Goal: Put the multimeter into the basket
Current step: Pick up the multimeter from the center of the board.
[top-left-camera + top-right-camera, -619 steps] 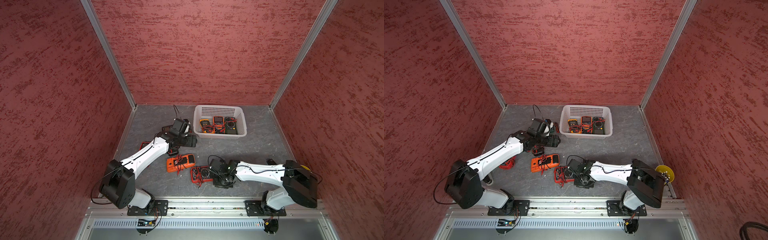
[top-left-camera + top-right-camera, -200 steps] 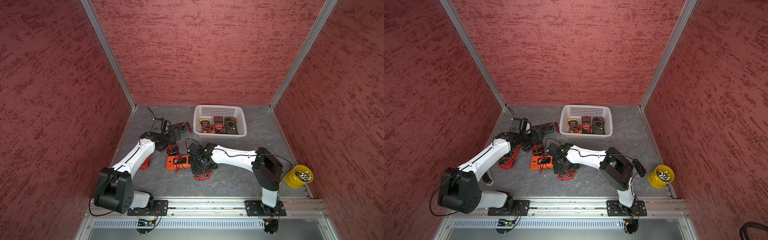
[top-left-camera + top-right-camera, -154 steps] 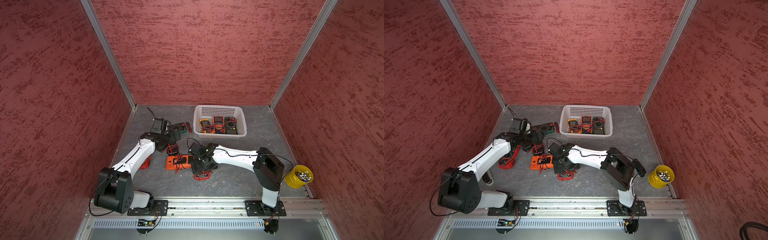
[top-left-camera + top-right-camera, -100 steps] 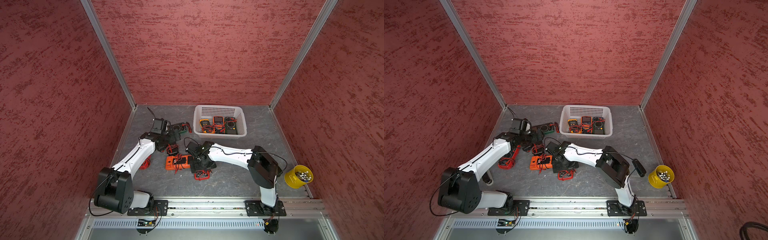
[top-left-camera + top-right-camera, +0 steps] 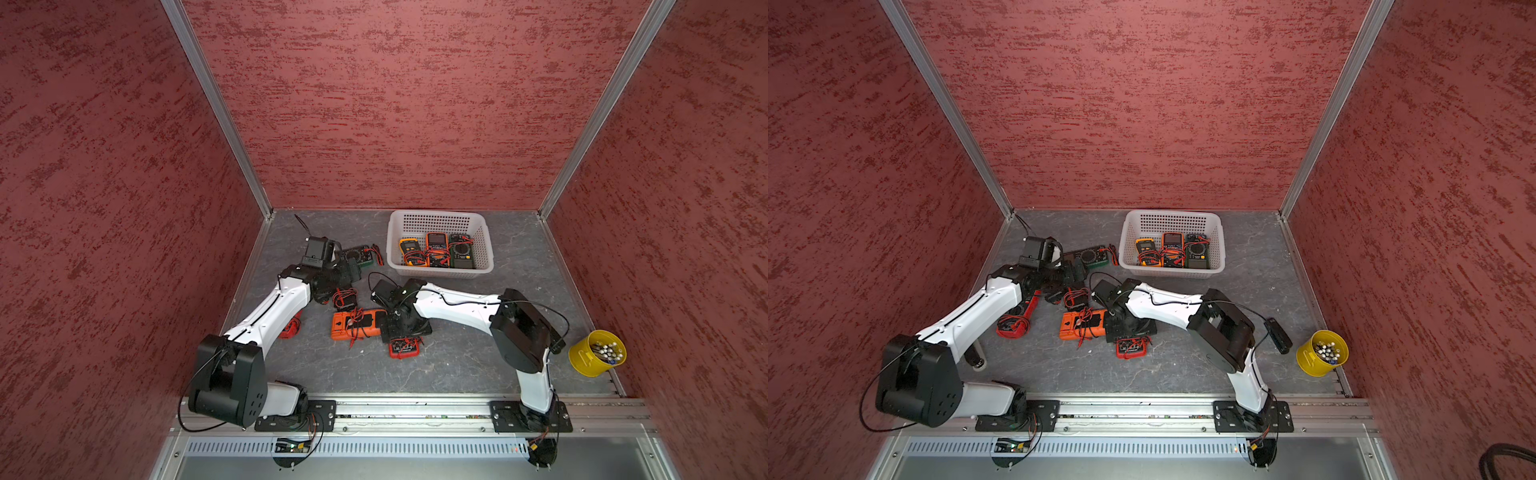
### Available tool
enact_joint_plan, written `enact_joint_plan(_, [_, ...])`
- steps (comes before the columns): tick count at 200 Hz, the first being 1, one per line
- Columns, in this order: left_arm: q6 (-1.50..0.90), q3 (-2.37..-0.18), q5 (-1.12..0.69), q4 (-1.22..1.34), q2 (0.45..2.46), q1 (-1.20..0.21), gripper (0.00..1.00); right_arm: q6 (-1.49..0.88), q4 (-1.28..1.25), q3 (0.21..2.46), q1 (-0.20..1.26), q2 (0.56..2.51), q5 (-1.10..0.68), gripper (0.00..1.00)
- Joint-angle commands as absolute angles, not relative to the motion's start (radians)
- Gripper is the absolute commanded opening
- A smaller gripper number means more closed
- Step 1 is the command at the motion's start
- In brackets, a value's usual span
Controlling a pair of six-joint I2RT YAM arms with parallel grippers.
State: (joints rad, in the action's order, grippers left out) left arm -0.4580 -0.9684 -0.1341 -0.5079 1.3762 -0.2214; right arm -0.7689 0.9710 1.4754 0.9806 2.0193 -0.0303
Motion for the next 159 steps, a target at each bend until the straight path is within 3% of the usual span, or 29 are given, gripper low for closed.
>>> enact_joint_plan(1, [-0.467, -0.974, -0.140, -0.481, 1.388, -0.215, 1.00, -0.755, 0.879, 1.375, 0.948, 2.154, 0.004, 0.99])
enact_joint_plan(115, [-0.486, -0.972, -0.127, -0.491, 1.380, -0.219, 1.00, -0.579, 0.891, 1.418, 0.922, 2.240, 0.013, 0.99])
enact_joint_plan(134, [-0.485, -0.974, -0.127, -0.495, 1.382, -0.219, 1.00, -0.580, 0.879, 1.406, 0.922, 2.211, 0.023, 0.91])
enact_joint_plan(159, [-0.483, -0.980, -0.129, -0.495, 1.385, -0.219, 1.00, -0.582, 0.904, 1.418, 0.922, 2.161, 0.058, 0.64])
